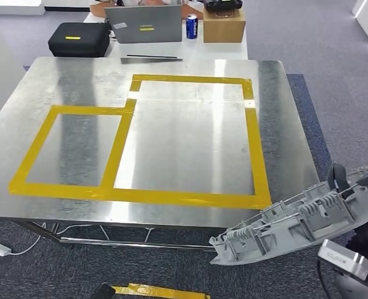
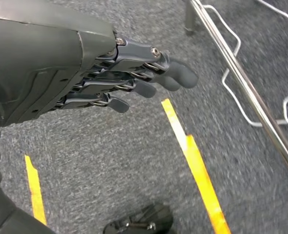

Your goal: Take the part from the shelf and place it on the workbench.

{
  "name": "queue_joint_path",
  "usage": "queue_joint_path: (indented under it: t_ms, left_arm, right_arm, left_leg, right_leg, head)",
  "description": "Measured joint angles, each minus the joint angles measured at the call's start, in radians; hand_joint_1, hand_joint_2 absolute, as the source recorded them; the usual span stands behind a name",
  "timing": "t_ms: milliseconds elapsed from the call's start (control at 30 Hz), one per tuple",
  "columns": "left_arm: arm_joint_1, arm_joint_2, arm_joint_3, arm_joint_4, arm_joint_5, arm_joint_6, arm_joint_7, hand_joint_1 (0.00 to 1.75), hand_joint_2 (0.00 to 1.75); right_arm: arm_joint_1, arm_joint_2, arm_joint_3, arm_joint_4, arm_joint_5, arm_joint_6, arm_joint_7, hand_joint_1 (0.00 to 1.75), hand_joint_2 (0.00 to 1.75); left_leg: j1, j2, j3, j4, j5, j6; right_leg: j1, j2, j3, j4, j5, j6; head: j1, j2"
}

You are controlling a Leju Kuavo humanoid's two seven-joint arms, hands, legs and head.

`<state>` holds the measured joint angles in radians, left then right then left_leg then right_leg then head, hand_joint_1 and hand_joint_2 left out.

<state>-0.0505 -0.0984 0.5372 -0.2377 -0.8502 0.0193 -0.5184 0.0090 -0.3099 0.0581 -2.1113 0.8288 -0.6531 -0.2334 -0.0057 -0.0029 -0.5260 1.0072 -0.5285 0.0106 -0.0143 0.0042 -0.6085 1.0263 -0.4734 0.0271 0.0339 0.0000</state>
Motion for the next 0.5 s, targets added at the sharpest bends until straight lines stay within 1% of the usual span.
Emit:
queue_joint_path:
  t_ms: [33,67,100,133,167,200,233,267,300,333,367,400,433,500]
  left_arm:
    - [-0.001,0.001,-0.003,0.000,-0.001,-0.002,0.000,0.00,1.75]
    - [-0.003,0.002,-0.006,0.000,-0.002,-0.003,0.001,0.00,1.75]
    - [-0.005,0.002,-0.007,0.000,-0.002,-0.005,0.002,0.00,1.75]
    - [-0.007,0.002,-0.009,0.000,-0.003,-0.004,0.004,0.00,1.75]
    - [-0.007,0.002,-0.011,0.000,-0.004,0.000,0.010,0.00,1.75]
    - [-0.007,0.001,-0.013,0.000,-0.007,0.007,0.019,0.00,1.75]
    - [-0.008,0.000,-0.017,0.000,-0.009,0.015,0.029,0.00,1.75]
    - [-0.010,-0.001,-0.021,0.000,-0.012,0.023,0.039,0.00,1.75]
    - [-0.014,-0.002,-0.026,0.000,-0.014,0.028,0.047,0.00,1.75]
    - [-0.018,-0.002,-0.030,0.000,-0.014,0.030,0.051,0.00,1.75]
    - [-0.022,-0.002,-0.033,0.000,-0.015,0.031,0.055,0.00,1.75]
    - [-0.025,-0.002,-0.036,0.000,-0.015,0.032,0.057,0.00,1.75]
    - [-0.026,-0.001,-0.039,0.000,-0.015,0.032,0.058,0.00,1.75]
    - [-0.029,-0.002,-0.046,0.000,-0.014,0.030,0.059,0.00,1.75]
  right_arm:
    - [-0.028,-0.010,0.002,0.006,-0.001,0.015,0.006,1.75,1.75]
    - [-0.060,-0.021,0.005,0.011,-0.002,0.033,0.012,1.75,1.75]
    - [-0.092,-0.031,0.009,0.017,-0.002,0.052,0.020,1.75,1.75]
    - [-0.124,-0.038,0.016,0.023,0.002,0.073,0.031,1.75,1.75]
    - [-0.164,-0.046,0.025,0.034,0.011,0.098,0.049,1.75,1.75]
    - [-0.218,-0.054,0.040,0.053,0.024,0.130,0.073,1.75,1.75]
    - [-0.285,-0.064,0.057,0.079,0.035,0.165,0.102,1.75,1.75]
    - [-0.360,-0.076,0.073,0.110,0.042,0.200,0.129,1.75,1.75]
    - [-0.436,-0.087,0.087,0.142,0.042,0.231,0.151,1.75,1.75]
    - [-0.504,-0.095,0.098,0.171,0.038,0.255,0.165,1.75,1.75]
    - [-0.561,-0.101,0.110,0.200,0.034,0.275,0.173,1.75,1.75]
    - [-0.610,-0.104,0.123,0.226,0.032,0.293,0.180,1.75,1.75]
    - [-0.650,-0.106,0.139,0.249,0.031,0.309,0.186,1.75,1.75]
    - [-0.718,-0.107,0.177,0.289,0.036,0.341,0.201,1.75,1.75]
  left_leg:
    - [0.000,0.000,-0.002,0.007,-0.006,-0.005]
    - [0.001,0.001,-0.011,0.030,-0.020,-0.009]
    - [0.002,0.000,-0.032,0.072,-0.041,-0.014]
    - [0.003,0.000,-0.065,0.132,-0.066,-0.017]
    - [0.003,0.000,-0.106,0.201,-0.088,-0.018]
    - [0.004,0.000,-0.143,0.255,-0.098,-0.019]
    - [0.004,0.000,-0.170,0.283,-0.089,-0.018]
    - [0.004,0.000,-0.180,0.277,-0.061,-0.015]
    - [0.003,0.000,-0.173,0.237,-0.018,-0.011]
    - [0.002,0.000,-0.156,0.178,0.029,-0.004]
    - [0.000,0.000,-0.137,0.120,0.065,0.002]
    - [-0.002,0.001,-0.119,0.072,0.083,0.008]
    - [-0.004,0.001,-0.109,0.044,0.088,0.012]
    - [-0.006,-0.001,-0.104,0.026,0.081,0.016]
  right_leg:
    - [-0.001,0.001,0.001,-0.002,0.000,-0.005]
    - [-0.003,0.002,0.003,-0.003,-0.002,-0.010]
    - [-0.004,0.001,0.006,-0.004,-0.003,-0.015]
    - [-0.004,0.000,0.008,-0.004,-0.005,-0.019]
    - [-0.004,-0.001,0.010,-0.004,-0.008,-0.022]
    - [-0.003,0.001,0.010,-0.004,-0.009,-0.024]
    - [-0.003,0.004,0.012,-0.003,-0.011,-0.026]
    - [-0.002,0.008,0.014,-0.003,-0.012,-0.026]
    - [-0.002,0.010,0.019,-0.003,-0.015,-0.025]
    - [-0.001,0.012,0.024,-0.003,-0.018,-0.022]
    - [0.001,0.011,0.028,-0.002,-0.022,-0.019]
    - [0.003,0.011,0.030,-0.001,-0.025,-0.015]
    - [0.004,0.010,0.029,-0.001,-0.026,-0.010]
    - [0.003,0.008,0.025,-0.002,-0.027,-0.001]
  head:
    - [-0.001,0.000]
    - [-0.003,0.000]
    - [-0.003,0.000]
    - [-0.004,0.000]
    - [-0.004,0.000]
    - [-0.005,0.000]
    - [-0.006,0.000]
    - [-0.008,0.000]
    - [-0.009,0.000]
    - [-0.010,0.000]
    - [-0.010,0.000]
    - [-0.010,0.000]
    - [-0.010,0.000]
    - [-0.010,0.000]
